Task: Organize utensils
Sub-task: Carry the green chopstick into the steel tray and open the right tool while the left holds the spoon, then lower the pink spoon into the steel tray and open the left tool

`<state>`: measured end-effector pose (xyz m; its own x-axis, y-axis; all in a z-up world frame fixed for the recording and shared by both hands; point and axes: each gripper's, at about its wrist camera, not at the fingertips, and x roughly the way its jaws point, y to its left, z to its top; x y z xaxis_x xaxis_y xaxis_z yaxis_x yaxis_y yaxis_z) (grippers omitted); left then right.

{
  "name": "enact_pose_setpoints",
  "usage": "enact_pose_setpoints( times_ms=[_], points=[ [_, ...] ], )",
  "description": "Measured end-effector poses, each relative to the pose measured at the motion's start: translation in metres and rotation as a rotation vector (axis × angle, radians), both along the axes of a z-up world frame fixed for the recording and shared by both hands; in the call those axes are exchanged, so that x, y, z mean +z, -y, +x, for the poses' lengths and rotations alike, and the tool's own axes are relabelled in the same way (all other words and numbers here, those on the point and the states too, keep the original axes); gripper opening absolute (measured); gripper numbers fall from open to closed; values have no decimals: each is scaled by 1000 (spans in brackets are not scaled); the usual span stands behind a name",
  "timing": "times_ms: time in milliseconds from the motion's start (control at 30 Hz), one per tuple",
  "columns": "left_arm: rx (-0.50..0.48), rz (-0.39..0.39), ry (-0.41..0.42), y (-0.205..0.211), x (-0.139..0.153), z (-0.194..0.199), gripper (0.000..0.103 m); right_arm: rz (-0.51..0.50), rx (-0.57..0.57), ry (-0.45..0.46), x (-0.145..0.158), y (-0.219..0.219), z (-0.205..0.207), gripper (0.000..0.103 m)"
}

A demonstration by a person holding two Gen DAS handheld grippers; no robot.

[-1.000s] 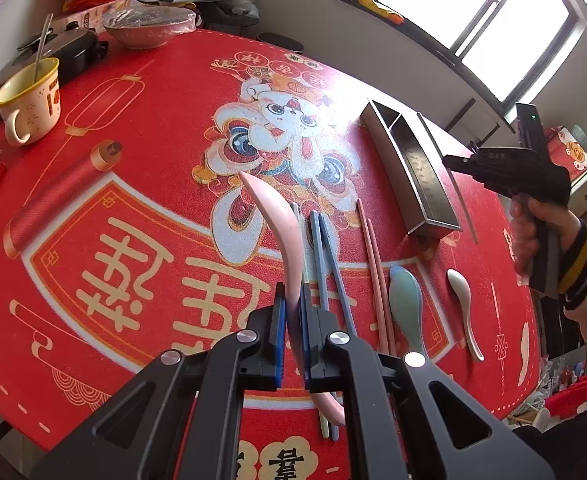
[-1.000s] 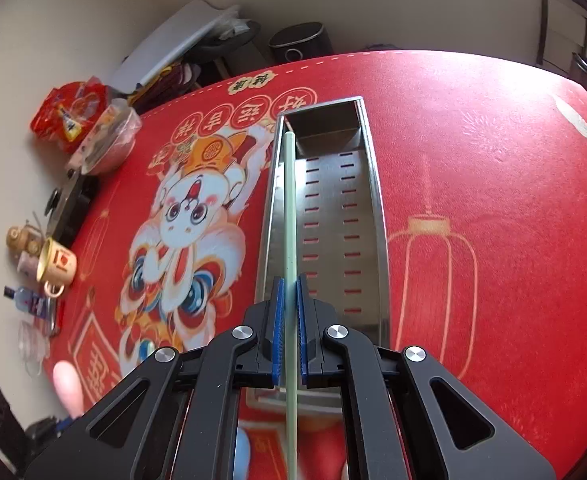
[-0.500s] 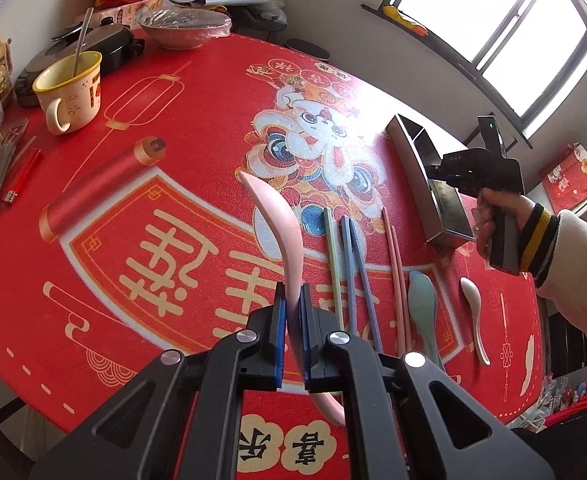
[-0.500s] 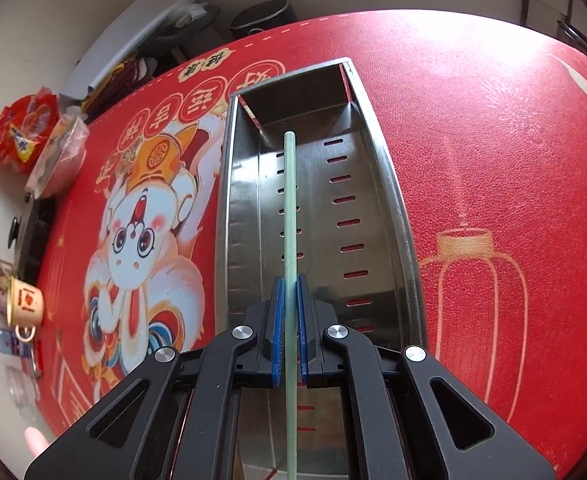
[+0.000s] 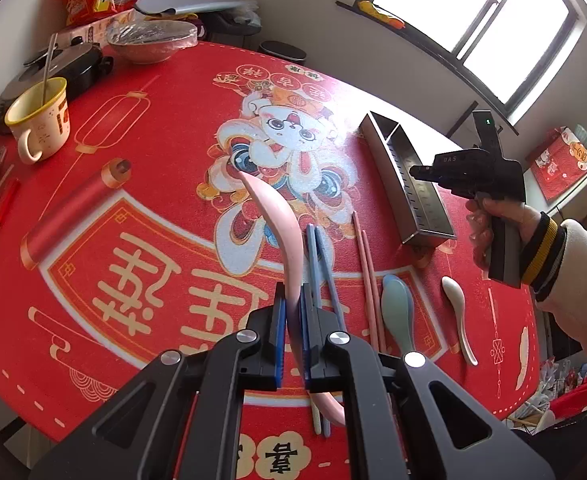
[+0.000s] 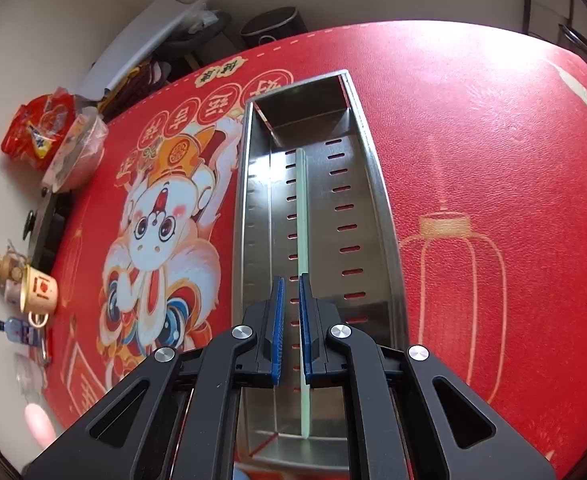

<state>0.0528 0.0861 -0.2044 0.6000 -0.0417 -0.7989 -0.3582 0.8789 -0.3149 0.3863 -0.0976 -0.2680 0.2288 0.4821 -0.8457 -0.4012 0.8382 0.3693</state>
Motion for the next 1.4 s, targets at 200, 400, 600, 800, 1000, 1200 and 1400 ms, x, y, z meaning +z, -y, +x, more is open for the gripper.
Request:
enact_pose_setpoints(
  times_ms=[200, 400, 600, 800, 1000, 1200, 1400],
  points=[
    [-63, 9, 12, 23, 6, 24, 6, 18, -16, 94, 25, 42, -24, 51],
    [-139, 17, 19, 53, 7, 53, 6, 23, -55, 125, 27, 89, -48, 66],
    [-192, 15, 3, 81, 4, 84, 6, 40, -82, 128, 17, 132, -70, 89],
    [-232, 21, -8, 107, 3, 121, 6, 28, -92, 114, 8, 163, -81, 89],
    [-250, 13, -20, 128, -1, 171, 6, 51, -102, 119, 13, 194, -78, 89],
    [-233, -2, -81, 139, -13, 219, 6, 66, -140, 116, 13, 223, -73, 89],
    [-304, 94, -163, 148, -29, 264, 6, 77, -244, 93, 6, 254, -80, 89]
  ],
)
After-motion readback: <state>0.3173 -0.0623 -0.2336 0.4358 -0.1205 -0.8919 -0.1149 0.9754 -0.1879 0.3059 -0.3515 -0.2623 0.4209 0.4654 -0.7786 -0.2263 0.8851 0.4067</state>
